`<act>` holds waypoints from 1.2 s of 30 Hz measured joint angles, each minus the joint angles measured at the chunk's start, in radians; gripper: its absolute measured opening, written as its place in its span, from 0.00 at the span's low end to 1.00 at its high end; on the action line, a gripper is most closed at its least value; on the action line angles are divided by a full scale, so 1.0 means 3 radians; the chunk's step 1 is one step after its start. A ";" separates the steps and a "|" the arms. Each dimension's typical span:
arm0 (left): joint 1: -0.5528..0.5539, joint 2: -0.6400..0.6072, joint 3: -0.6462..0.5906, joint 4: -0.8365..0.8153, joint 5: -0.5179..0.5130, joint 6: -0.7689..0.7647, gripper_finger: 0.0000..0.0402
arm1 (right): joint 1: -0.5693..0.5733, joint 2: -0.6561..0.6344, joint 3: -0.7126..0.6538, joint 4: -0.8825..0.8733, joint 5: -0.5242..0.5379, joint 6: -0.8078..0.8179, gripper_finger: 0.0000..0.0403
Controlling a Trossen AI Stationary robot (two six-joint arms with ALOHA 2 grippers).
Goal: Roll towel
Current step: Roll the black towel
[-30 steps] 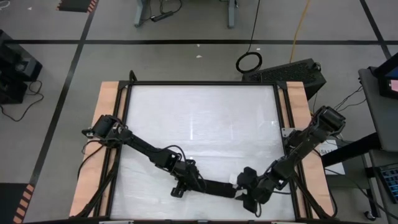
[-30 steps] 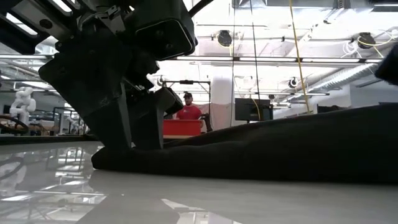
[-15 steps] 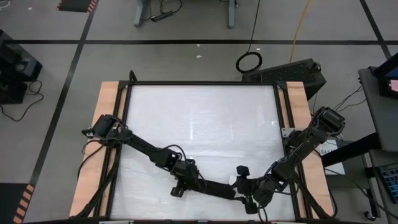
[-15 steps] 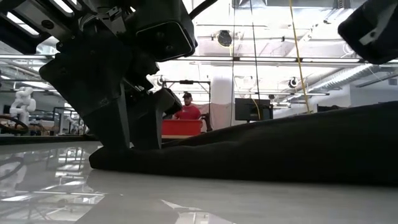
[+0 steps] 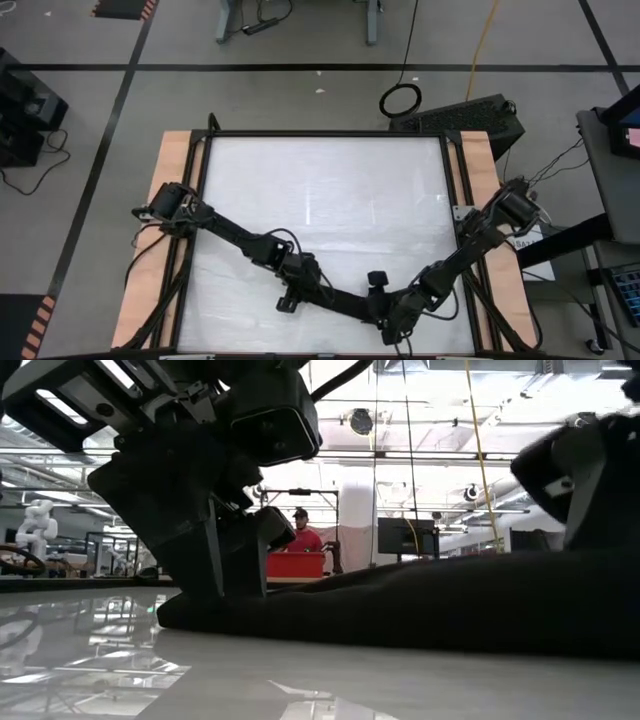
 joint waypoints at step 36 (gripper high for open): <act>0.0455 -0.0469 -0.0013 -0.0558 -0.0263 0.0089 0.51 | -0.0274 0.0327 0.0009 -0.0255 -0.0100 0.1088 0.42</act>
